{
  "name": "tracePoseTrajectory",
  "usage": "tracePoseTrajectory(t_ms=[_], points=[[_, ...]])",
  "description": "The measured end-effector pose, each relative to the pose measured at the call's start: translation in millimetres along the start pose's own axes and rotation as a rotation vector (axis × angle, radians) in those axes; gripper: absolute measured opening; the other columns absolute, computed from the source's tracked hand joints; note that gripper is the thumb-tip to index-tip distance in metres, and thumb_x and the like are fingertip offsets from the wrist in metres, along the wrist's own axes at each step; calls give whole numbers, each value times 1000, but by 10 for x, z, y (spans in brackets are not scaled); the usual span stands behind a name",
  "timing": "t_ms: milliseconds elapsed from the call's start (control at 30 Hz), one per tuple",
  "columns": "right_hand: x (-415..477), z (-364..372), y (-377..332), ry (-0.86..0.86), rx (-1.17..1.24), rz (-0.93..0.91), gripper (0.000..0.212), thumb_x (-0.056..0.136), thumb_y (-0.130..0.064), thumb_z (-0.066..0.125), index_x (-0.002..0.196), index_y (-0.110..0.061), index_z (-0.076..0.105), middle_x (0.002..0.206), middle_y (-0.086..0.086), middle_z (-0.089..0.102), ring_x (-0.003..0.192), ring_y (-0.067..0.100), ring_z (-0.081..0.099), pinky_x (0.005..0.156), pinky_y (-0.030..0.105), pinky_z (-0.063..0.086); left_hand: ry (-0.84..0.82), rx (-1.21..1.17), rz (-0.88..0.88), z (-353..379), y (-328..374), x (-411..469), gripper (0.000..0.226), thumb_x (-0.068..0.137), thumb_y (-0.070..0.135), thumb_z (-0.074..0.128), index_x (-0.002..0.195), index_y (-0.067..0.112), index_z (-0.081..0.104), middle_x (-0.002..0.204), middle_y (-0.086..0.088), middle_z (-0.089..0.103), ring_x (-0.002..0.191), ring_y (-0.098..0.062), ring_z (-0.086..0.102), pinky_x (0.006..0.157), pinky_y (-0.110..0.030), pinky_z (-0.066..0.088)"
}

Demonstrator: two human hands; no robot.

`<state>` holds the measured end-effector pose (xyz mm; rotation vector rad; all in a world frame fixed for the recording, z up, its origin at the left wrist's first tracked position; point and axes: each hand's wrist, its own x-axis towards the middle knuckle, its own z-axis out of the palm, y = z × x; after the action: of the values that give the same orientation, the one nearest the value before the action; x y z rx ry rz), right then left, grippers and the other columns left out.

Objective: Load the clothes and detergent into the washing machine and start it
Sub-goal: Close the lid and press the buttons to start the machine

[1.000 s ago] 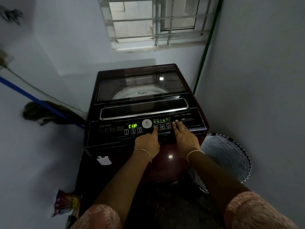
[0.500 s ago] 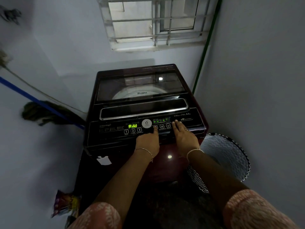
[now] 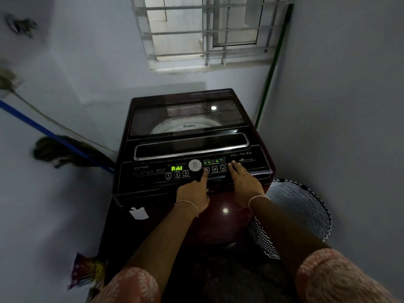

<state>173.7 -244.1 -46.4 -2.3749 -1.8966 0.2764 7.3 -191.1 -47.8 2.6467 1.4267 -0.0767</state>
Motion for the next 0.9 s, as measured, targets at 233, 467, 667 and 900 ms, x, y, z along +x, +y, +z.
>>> tracePoseTrajectory(t_ms=[233, 467, 667, 900], points=[[-7, 9, 26, 10, 25, -3, 87, 86, -2, 52, 154, -17, 0, 162, -1, -4, 150, 15, 3, 118, 34, 26, -5, -40, -14, 48, -32, -1, 85, 92, 37, 50, 152, 32, -9, 106, -5, 63, 91, -23, 63, 67, -31, 43], [16, 45, 47, 8, 34, -4, 90, 84, -7, 58, 154, -17, 2, 162, -2, -2, 150, 15, 4, 117, 35, 27, -7, -48, -17, 62, -52, 19, 84, 92, 39, 50, 151, 34, -10, 107, -6, 63, 93, -23, 63, 73, -33, 47], [13, 33, 52, 4, 41, -8, 90, 85, -6, 57, 154, -17, 1, 162, -2, -3, 150, 15, 3, 117, 34, 25, -9, -67, -27, 71, -65, -8, 85, 91, 38, 50, 151, 37, -10, 107, -6, 62, 92, -23, 63, 72, -33, 46], [10, -7, 53, 13, 45, -11, 86, 84, -8, 58, 154, -20, 9, 162, -4, 3, 149, 14, 9, 114, 34, 33, 115, -122, -37, 59, -115, -84, 72, 93, 32, 47, 153, 32, 7, 109, -3, 60, 91, -19, 62, 68, -30, 46]])
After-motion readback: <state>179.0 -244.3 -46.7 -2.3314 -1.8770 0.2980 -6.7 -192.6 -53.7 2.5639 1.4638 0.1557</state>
